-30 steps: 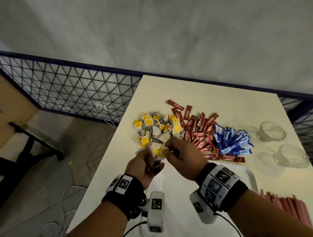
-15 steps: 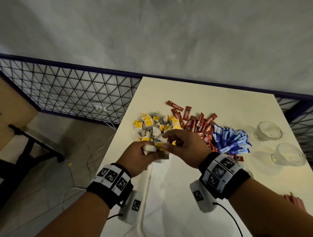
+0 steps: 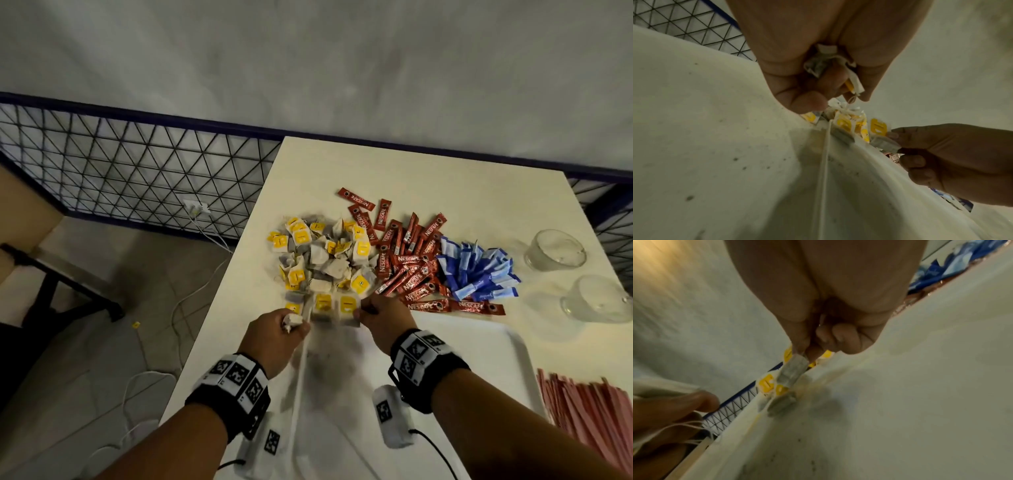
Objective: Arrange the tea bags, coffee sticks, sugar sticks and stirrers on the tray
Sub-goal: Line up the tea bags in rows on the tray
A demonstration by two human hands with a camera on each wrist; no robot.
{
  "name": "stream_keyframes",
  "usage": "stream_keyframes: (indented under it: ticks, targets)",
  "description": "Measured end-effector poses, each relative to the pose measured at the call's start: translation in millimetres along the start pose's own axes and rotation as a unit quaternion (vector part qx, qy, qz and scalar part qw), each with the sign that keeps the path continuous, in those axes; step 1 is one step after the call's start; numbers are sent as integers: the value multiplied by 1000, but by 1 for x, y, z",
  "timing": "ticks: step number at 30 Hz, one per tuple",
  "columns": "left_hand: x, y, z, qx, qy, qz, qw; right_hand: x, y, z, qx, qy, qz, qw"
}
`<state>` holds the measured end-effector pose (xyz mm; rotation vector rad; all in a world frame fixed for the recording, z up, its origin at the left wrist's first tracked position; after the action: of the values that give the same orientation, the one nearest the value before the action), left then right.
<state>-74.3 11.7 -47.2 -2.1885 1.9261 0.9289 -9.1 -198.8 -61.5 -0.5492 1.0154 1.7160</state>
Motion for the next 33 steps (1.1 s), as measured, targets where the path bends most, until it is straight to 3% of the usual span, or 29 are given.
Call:
stream_keyframes:
  ticks: [6, 20, 22, 23, 24, 25, 28, 29, 30, 33]
  targets:
    - [3, -2, 15, 1, -29, -1, 1000, 15, -8, -14, 87, -47, -19, 995]
    - [9, -5, 17, -13, -57, 21, 998, 20, -11, -19, 126, -36, -51, 990]
    - [12, -4, 20, -32, -12, 32, 999, 16, -9, -18, 126, -34, -55, 990]
    - [14, -2, 23, -58, 64, 39, 996, 11, -8, -15, 116, -26, -65, 991]
    - [16, 1, 24, -91, 172, 43, 980, 2, -6, -8, 93, -26, -78, 992]
    - [20, 5, 25, -134, 290, 48, 946, -6, -2, 2, 58, -41, -89, 993]
    - [34, 20, 15, -249, 559, 67, 788, -21, 18, 44, -87, -83, -64, 991]
    - [36, 22, 10, -262, 597, 73, 755, -23, 27, 59, -135, -73, -41, 987]
    - [37, 22, 4, -264, 615, 79, 739, -23, 36, 70, -180, -58, -21, 982]
    - [42, 25, -12, -249, 621, 88, 738, -31, 58, 95, -292, -17, -24, 956]
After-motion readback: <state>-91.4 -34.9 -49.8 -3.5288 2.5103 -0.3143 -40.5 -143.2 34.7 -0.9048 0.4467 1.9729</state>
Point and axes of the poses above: each hand's wrist, its own y-axis away from the middle knuckle, its own x-axis out of the palm, z = x × y, the point moved 9 cm from there along -y, towards the middle knuckle, and after that the axes turned 9 degrees about y, right-handed, at the moved point
